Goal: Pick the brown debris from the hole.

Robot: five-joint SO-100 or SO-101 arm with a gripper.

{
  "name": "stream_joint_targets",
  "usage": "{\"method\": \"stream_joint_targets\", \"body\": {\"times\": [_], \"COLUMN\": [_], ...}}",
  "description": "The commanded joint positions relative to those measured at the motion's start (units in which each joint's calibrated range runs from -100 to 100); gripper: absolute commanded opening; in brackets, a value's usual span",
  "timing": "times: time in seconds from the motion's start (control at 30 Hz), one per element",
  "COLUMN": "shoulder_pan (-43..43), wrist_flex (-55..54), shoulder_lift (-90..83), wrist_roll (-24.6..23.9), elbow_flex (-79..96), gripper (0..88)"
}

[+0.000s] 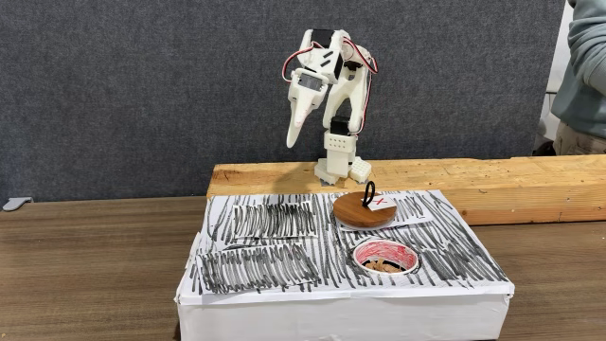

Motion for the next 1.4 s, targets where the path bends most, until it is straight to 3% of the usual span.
{"method": "stream_joint_targets", "body": {"times": [0.0,0.63,1.07,1.37], "shoulder_pan": [-25.33,-25.33,-25.33,-25.26], "wrist_flex": [0.24,-0.35,-0.52,-0.52], "shoulder_lift": [9.62,8.62,9.62,19.59], "wrist_roll": [-12.72,-12.30,-1.18,11.44], "elbow_flex": [10.06,9.70,8.99,8.99], "gripper": [27.4,27.4,27.4,27.4]}}
